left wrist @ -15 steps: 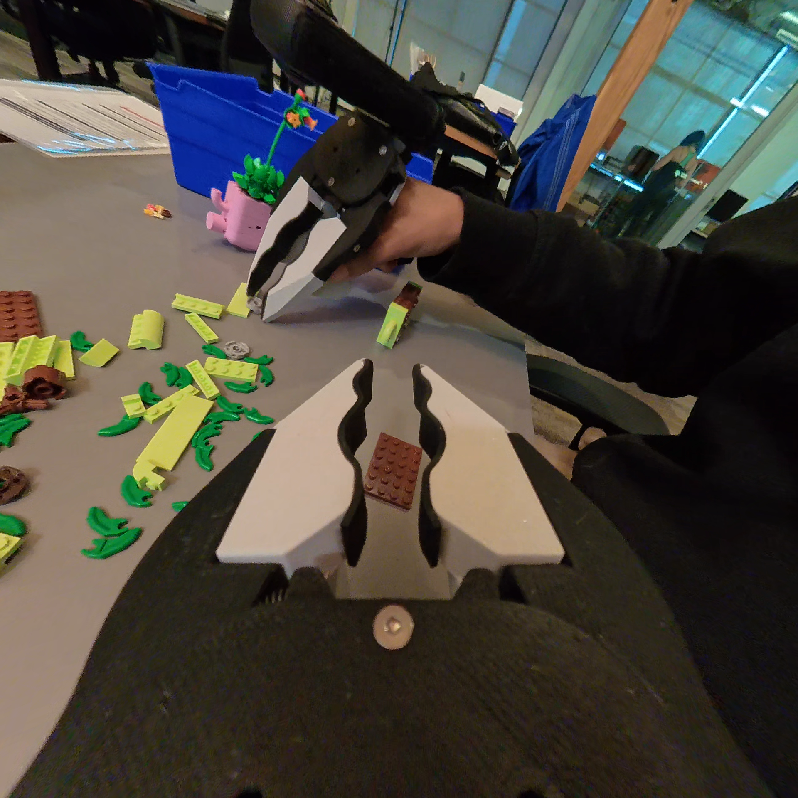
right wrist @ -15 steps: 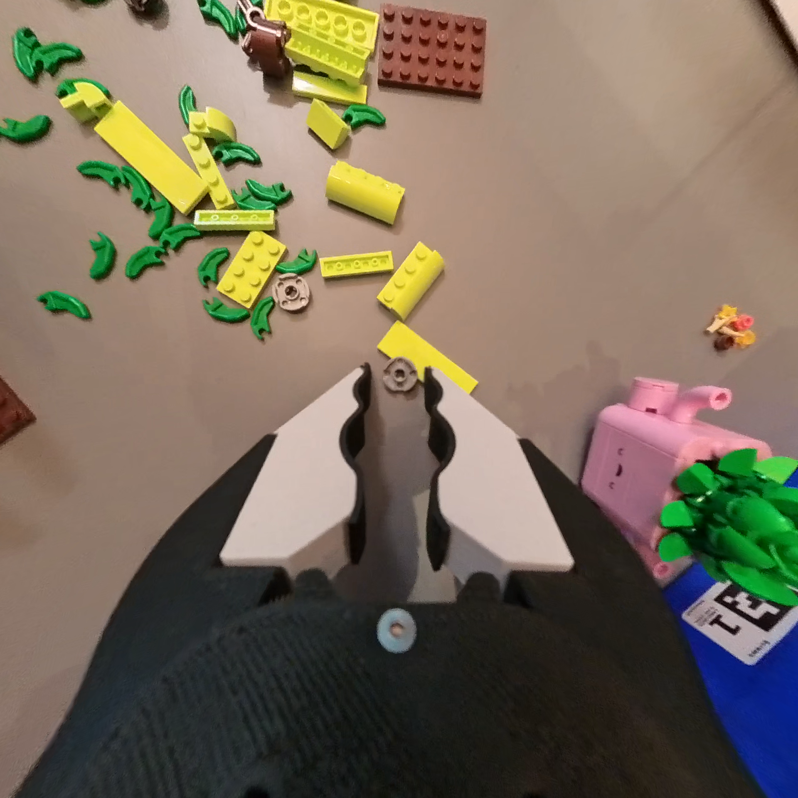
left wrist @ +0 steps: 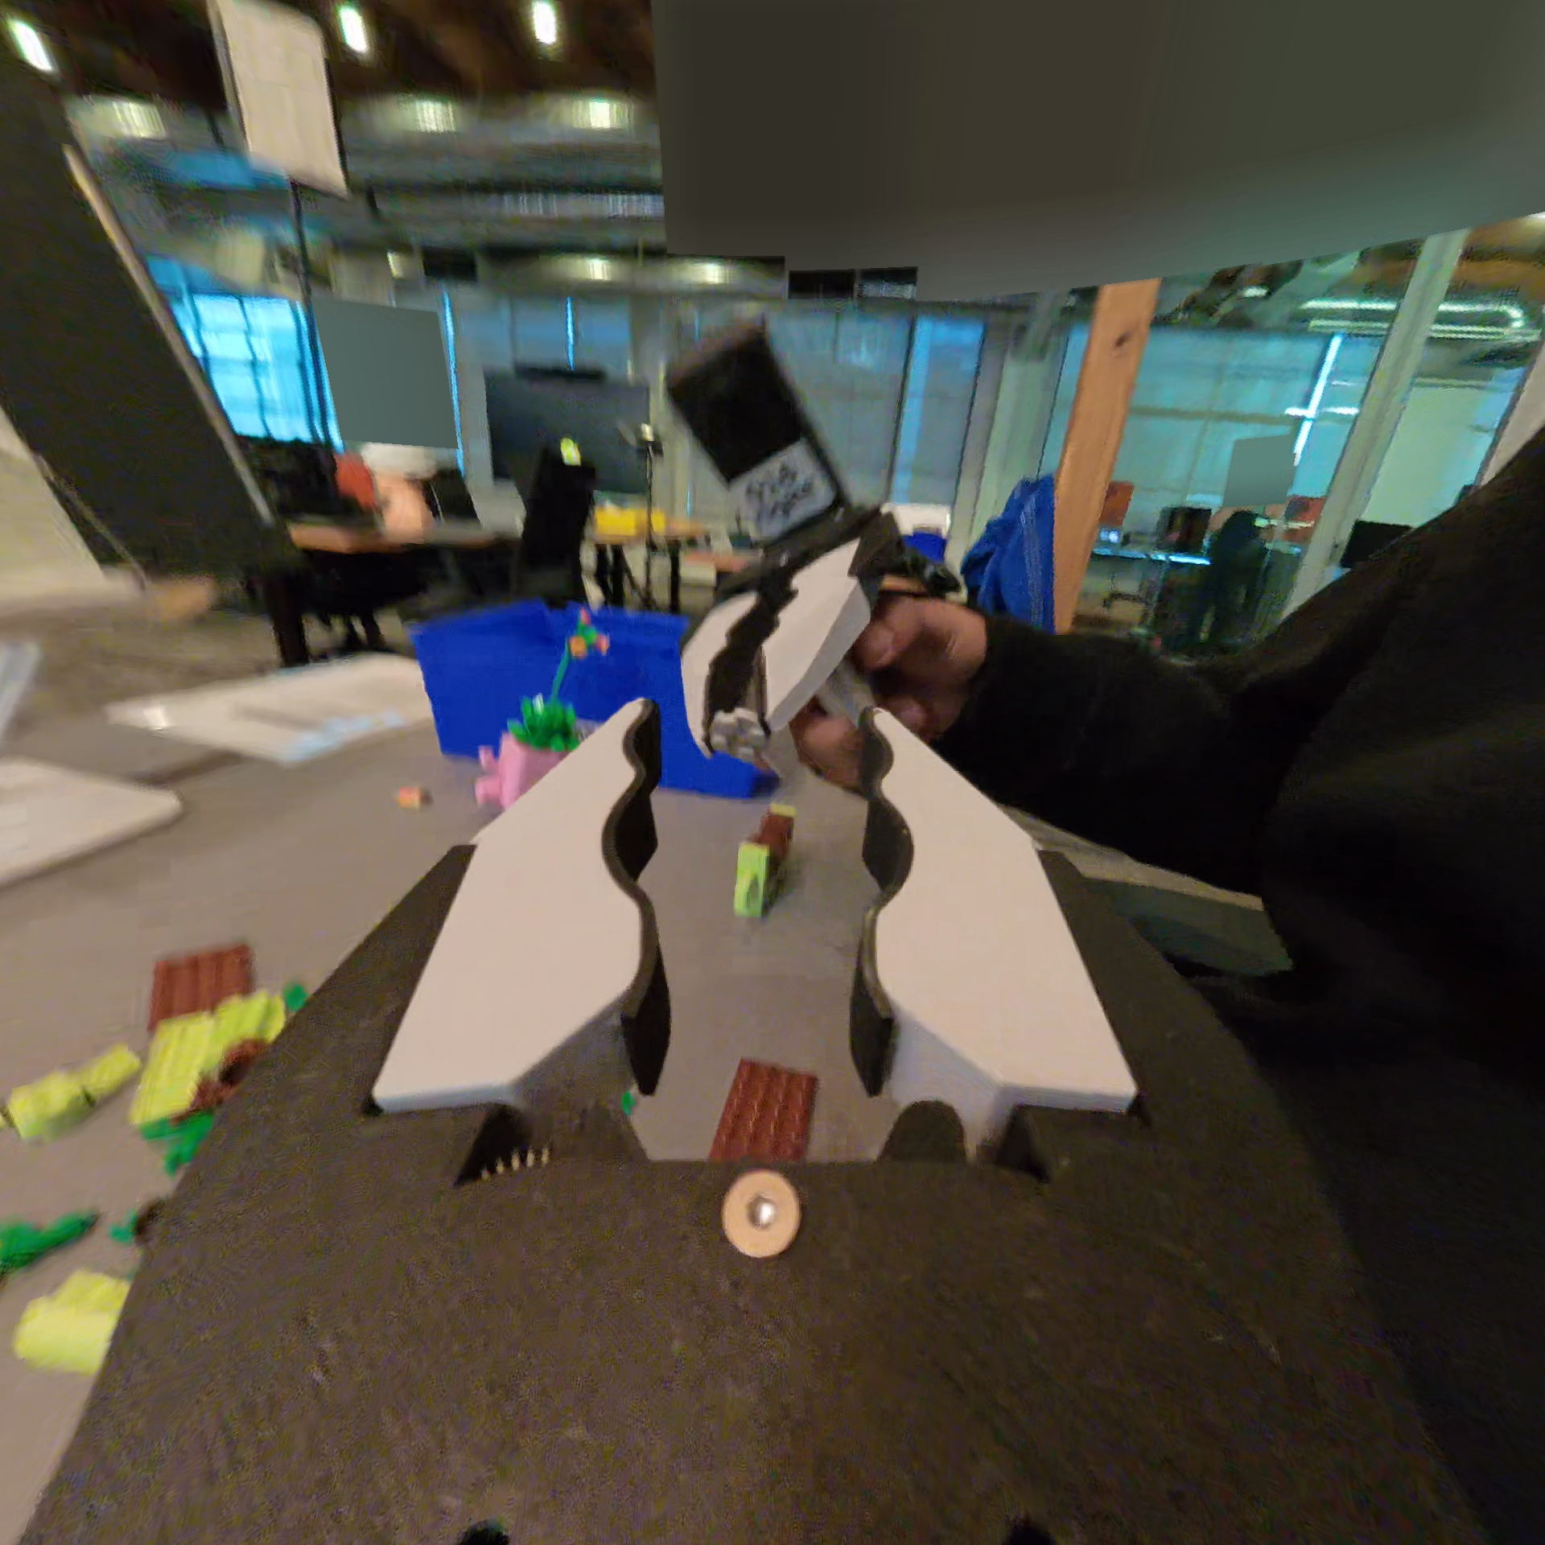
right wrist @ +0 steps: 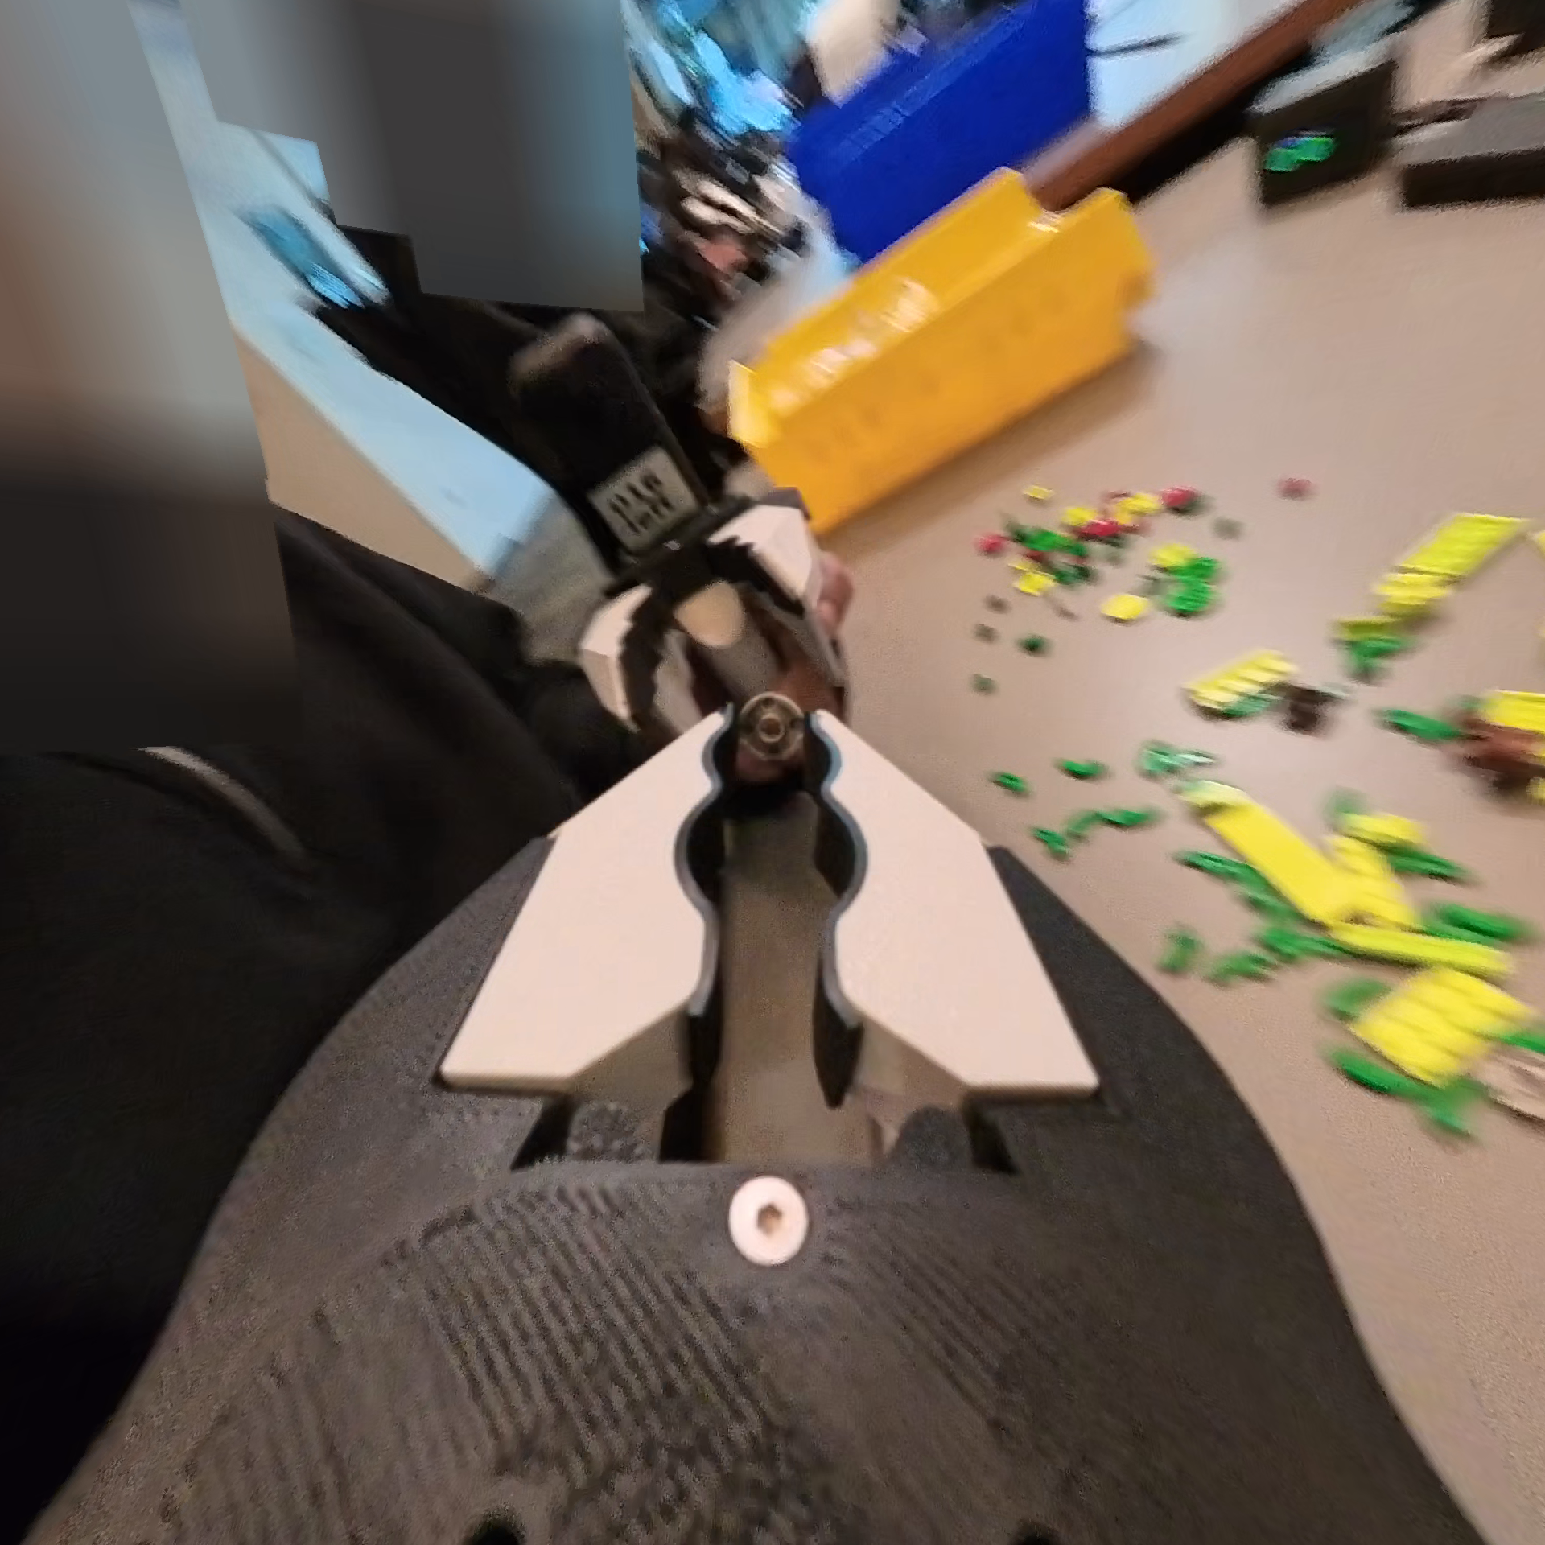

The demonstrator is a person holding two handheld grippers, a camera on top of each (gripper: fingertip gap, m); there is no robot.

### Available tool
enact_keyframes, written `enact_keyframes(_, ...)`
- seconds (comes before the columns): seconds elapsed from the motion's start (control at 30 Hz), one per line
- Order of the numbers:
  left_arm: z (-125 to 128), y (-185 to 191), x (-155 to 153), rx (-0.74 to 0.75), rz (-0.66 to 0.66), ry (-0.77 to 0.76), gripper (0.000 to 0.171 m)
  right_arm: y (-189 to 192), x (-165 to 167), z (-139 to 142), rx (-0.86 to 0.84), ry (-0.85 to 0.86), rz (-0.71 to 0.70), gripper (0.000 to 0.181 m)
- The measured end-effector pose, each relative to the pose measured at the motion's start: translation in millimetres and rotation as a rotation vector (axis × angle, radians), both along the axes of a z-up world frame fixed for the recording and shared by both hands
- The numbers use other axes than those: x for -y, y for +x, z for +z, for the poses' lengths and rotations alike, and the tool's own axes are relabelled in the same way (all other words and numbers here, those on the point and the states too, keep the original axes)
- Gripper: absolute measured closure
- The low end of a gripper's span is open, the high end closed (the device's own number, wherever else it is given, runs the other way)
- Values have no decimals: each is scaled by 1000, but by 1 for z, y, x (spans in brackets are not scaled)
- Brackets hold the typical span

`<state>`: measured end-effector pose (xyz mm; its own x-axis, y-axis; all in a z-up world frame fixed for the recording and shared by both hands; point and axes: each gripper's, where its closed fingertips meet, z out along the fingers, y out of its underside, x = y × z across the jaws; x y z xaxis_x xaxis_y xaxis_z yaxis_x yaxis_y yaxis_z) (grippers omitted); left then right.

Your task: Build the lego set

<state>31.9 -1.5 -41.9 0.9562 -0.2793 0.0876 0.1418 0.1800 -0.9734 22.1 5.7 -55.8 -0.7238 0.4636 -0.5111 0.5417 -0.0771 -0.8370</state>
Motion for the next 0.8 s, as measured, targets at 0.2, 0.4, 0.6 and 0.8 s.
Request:
enact_keyframes(0.2,23,22,13,-142,45,50,135,23,22,38,115,-450,104,168)
enact_keyframes(0.4,22,35,12,-171,19,41,154,34,31,37,201,-637,134,168)
enact_keyframes(0.6,21,42,11,-222,28,18,159,38,30,31,234,-663,123,168)
enact_keyframes(0.8,-8,21,0,-203,35,-185,159,37,7,11,194,-449,-33,155)
